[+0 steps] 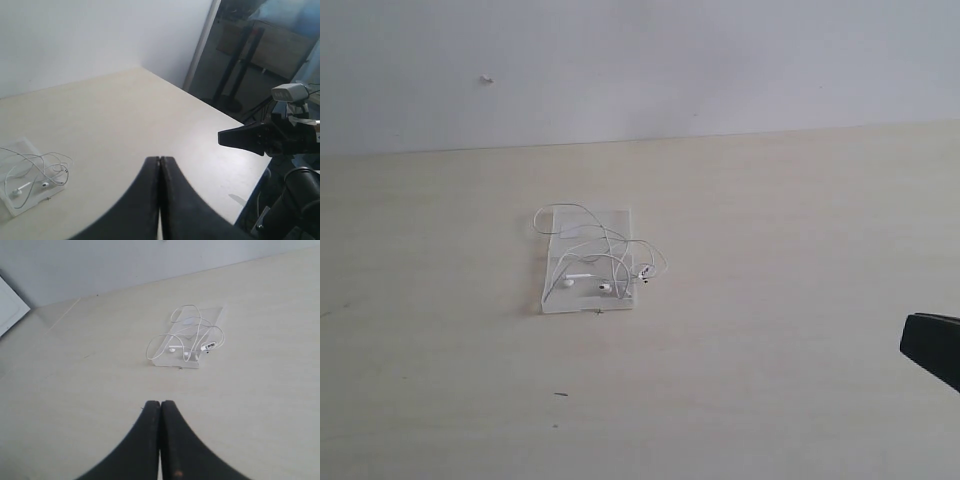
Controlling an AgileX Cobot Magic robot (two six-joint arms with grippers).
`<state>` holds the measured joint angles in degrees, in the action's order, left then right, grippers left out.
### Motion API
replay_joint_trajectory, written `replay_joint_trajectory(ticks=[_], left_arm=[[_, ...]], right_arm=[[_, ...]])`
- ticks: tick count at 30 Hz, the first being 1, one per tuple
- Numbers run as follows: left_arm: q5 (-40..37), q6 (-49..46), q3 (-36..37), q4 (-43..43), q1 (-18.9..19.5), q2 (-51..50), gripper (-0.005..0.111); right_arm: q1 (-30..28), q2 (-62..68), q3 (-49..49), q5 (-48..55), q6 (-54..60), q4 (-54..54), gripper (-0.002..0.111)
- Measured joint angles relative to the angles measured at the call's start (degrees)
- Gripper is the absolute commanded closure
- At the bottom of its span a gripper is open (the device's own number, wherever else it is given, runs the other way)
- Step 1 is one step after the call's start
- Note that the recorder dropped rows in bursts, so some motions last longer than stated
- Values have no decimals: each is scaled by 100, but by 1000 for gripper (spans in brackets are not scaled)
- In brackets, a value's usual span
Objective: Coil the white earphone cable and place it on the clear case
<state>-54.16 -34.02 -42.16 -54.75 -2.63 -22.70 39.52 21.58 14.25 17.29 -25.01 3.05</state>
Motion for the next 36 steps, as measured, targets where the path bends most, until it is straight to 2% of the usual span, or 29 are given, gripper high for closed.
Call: replay_joint_trajectory(ticks=[9, 11, 14, 18, 19, 21, 27, 36], left_arm=[[-13, 0, 0, 12, 0, 0, 107], [33, -489, 11, 196, 0, 0, 107], [718, -1762, 302, 451, 112, 124, 107], [1718, -2456, 914, 583, 542, 631, 107], [2158, -2515, 1218, 610, 745, 952, 107], [2687, -2537, 1623, 618, 881, 1316, 107], [4068, -2547, 2712, 309, 923, 2050, 107], [5237, -2548, 3888, -165, 923, 2184, 107]], right_arm=[[0, 0, 0, 0, 0, 0, 108], [0, 0, 0, 0, 0, 0, 108], [0, 0, 0, 0, 0, 0, 108], [0, 0, 0, 0, -12, 0, 108], [0, 0, 0, 0, -12, 0, 108], [0, 0, 0, 0, -12, 0, 108], [0, 0, 0, 0, -12, 0, 108], [0, 0, 0, 0, -12, 0, 108]])
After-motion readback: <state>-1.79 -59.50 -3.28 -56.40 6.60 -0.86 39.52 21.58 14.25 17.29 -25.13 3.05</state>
